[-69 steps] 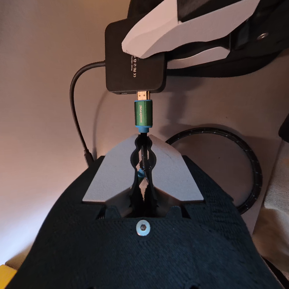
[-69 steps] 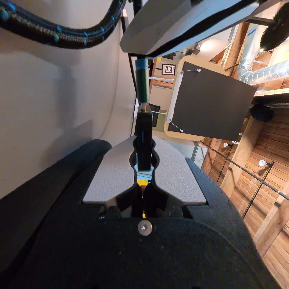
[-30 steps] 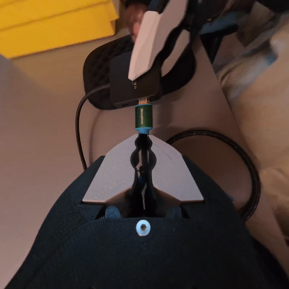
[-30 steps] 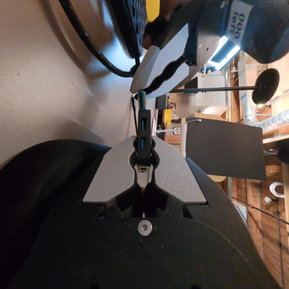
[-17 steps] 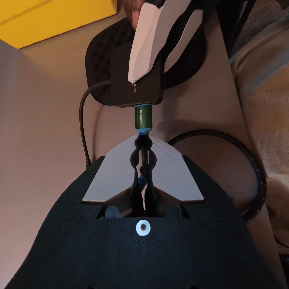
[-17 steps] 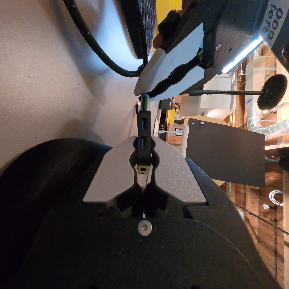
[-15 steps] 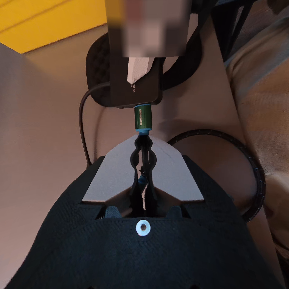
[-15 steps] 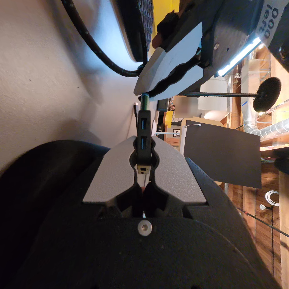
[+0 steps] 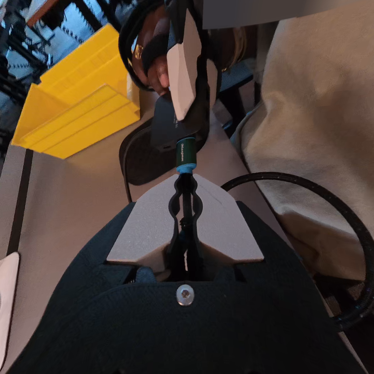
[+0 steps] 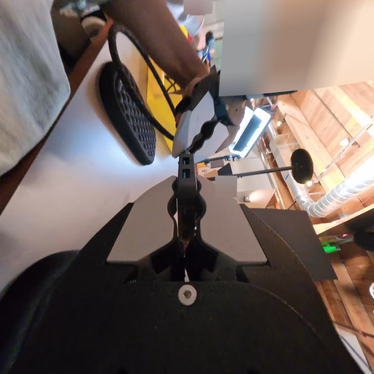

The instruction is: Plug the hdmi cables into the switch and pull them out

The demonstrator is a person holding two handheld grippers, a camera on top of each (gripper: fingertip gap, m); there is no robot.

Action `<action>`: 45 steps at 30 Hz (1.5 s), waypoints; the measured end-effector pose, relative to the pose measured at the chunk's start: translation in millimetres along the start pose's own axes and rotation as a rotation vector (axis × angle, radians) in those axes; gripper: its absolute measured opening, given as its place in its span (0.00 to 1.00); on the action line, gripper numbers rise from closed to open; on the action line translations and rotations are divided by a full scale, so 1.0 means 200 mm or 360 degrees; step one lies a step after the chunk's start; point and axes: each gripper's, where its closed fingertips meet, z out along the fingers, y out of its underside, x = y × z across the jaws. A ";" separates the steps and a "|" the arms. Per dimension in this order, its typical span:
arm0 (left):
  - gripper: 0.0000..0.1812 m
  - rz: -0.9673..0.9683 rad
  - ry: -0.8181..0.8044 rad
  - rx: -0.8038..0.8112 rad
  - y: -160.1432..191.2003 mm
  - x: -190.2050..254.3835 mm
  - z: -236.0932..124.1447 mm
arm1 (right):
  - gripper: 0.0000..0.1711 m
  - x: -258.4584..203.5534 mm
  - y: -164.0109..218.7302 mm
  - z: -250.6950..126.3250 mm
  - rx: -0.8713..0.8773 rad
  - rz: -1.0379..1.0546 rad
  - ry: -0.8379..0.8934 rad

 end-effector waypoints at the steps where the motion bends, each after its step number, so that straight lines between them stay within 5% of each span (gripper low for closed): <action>1: 0.04 0.0013 0.0012 0.0047 -0.01 0.01 -0.01 | 0.08 0.01 -0.03 0.00 0.0041 -0.0003 0.0005; 5: 0.04 0.0065 -0.0063 0.0142 -0.05 0.02 -0.05 | 0.14 0.07 0.00 0.02 -0.0018 -0.0040 0.0089; 9: 0.04 0.0103 -0.0063 -0.0002 -0.01 0.05 -0.03 | 0.08 0.01 0.00 0.02 -0.0001 -0.0025 -0.0003; 16: 0.03 0.0113 0.0152 0.0193 -0.13 0.10 -0.06 | 0.08 0.07 -0.13 -0.02 0.0195 0.0112 -0.0025; 26: 0.04 0.0050 -0.0126 -0.0077 -0.13 0.08 -0.04 | 0.08 0.07 -0.03 -0.02 -0.0126 -0.0134 -0.0035; 45: 0.06 -0.0745 -0.0817 -0.0622 0.12 -0.16 0.08 | 0.08 0.05 0.37 0.04 -0.0999 -0.0442 -0.0126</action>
